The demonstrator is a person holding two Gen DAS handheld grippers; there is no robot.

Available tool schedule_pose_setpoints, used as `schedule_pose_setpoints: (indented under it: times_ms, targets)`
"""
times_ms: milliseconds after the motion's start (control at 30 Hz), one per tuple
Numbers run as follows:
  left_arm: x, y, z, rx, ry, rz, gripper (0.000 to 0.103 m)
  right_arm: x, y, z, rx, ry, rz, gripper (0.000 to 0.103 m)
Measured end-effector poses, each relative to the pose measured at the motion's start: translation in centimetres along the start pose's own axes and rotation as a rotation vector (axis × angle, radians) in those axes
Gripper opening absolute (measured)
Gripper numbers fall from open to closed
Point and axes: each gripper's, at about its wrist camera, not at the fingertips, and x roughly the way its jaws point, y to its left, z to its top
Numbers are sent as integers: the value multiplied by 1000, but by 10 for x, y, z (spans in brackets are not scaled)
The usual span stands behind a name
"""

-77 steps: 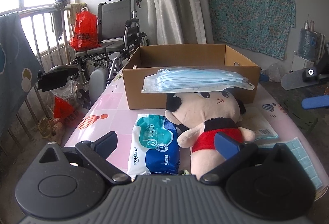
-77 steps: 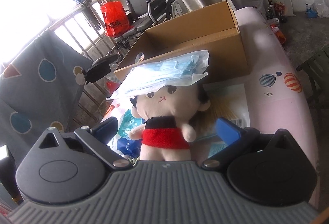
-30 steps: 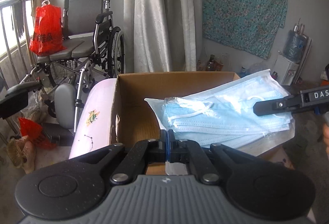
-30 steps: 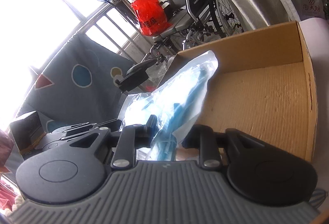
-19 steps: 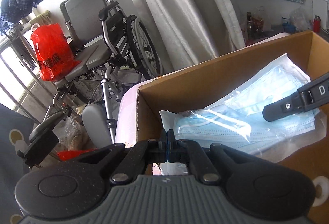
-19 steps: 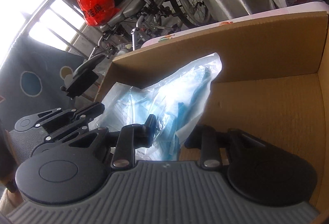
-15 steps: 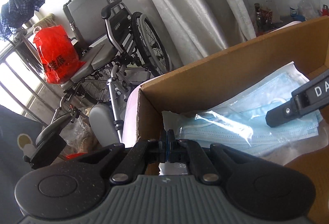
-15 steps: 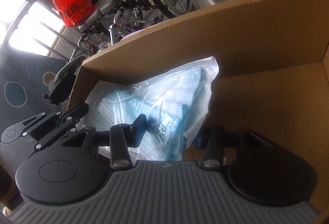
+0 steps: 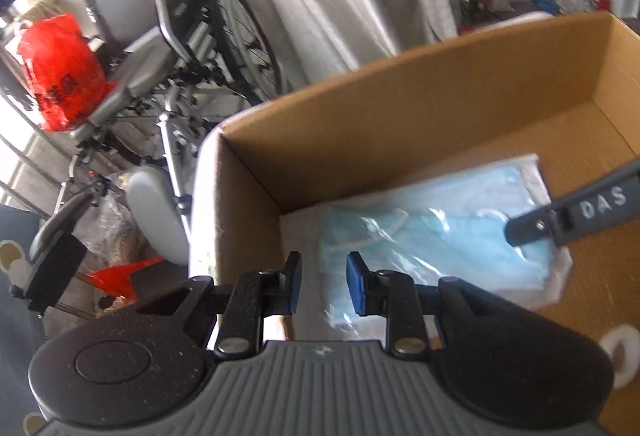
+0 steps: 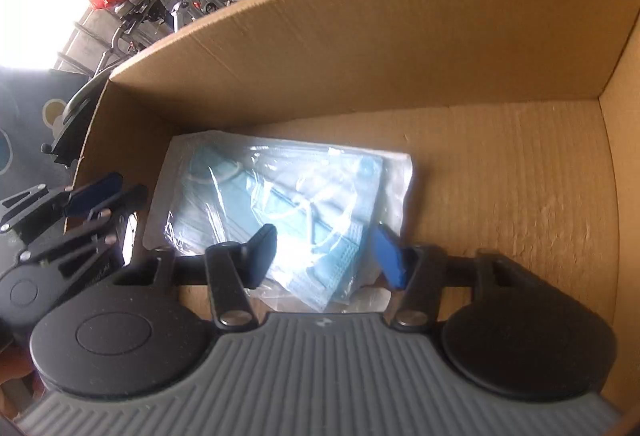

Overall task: Organize soft objects
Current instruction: 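Lower the mask pack into the cardboard box and open the left gripper, then grasp the plush doll with the left gripper and lift it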

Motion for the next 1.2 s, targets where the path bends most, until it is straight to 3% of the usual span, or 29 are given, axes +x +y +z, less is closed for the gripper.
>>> schedule_pose_setpoints:
  times_ms: [167,233,333,467,700,767,867,1000,1200]
  targets:
    - [20,-21,-8,37,176,-195,26,7,-12,2,41,-39,1,37]
    - [31,-26,-8,30,204,-230,24,9,-9,5,15,-66,-19,37]
    - [46,-26,-7,-12,217,-217,18,13,-3,8,-49,-112,-35,37]
    - [56,-9,-5,-175,212,-264,15,15,0,6,-89,-180,-31,37]
    - [63,0,-14,-288,182,-261,14,8,-6,4,-101,-228,-36,40]
    - [61,0,-18,-279,174,-258,14,2,-9,4,-89,-242,-31,41]
    - [45,1,-17,-281,135,-229,16,-12,-7,3,-80,-279,-34,52]
    - [15,3,-23,-279,89,-220,19,-52,-5,4,-111,-326,-31,55]
    - [-45,8,-9,-252,50,-158,23,-146,4,-9,-177,-421,-5,59]
